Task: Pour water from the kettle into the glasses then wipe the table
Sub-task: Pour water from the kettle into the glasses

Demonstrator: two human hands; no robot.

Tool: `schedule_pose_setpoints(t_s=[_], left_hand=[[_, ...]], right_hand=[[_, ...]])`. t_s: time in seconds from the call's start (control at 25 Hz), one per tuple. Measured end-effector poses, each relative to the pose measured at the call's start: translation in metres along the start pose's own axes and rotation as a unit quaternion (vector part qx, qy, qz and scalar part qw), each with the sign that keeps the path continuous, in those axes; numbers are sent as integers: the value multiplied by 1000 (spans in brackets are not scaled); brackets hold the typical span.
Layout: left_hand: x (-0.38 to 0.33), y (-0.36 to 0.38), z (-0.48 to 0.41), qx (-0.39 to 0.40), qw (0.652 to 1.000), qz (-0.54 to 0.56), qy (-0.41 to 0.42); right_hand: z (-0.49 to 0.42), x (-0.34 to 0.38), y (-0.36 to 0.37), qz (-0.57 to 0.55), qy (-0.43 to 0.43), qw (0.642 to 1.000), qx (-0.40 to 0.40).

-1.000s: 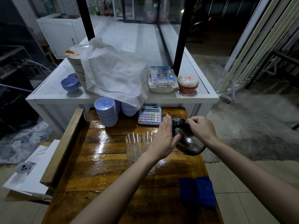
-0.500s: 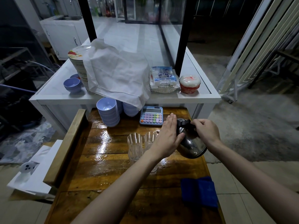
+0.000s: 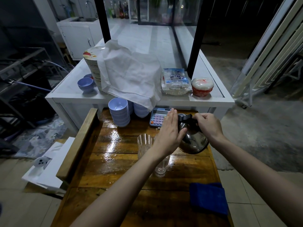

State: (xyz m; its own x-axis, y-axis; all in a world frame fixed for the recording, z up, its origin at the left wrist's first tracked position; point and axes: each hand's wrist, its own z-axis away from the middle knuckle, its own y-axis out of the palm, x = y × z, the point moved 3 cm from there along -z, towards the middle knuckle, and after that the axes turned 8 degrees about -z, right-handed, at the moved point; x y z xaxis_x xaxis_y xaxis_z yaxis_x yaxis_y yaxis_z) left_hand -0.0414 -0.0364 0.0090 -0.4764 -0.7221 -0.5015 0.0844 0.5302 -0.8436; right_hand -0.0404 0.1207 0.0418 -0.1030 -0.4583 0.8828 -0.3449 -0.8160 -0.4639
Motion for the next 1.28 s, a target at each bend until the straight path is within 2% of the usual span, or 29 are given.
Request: schedule_pose_setpoints(t_s=[0.28,0.72,1.28], left_hand=[[18,-3,14,-20,999,23,-41],[30,2,21,-41,996,44,-71],[37,4,23,-40,994,53,-82]], right_hand=[[-3,20,21,59,-40,997,43],[-6,30,36,130,-90,985,62],[-7,36,43,145,-116,980,77]])
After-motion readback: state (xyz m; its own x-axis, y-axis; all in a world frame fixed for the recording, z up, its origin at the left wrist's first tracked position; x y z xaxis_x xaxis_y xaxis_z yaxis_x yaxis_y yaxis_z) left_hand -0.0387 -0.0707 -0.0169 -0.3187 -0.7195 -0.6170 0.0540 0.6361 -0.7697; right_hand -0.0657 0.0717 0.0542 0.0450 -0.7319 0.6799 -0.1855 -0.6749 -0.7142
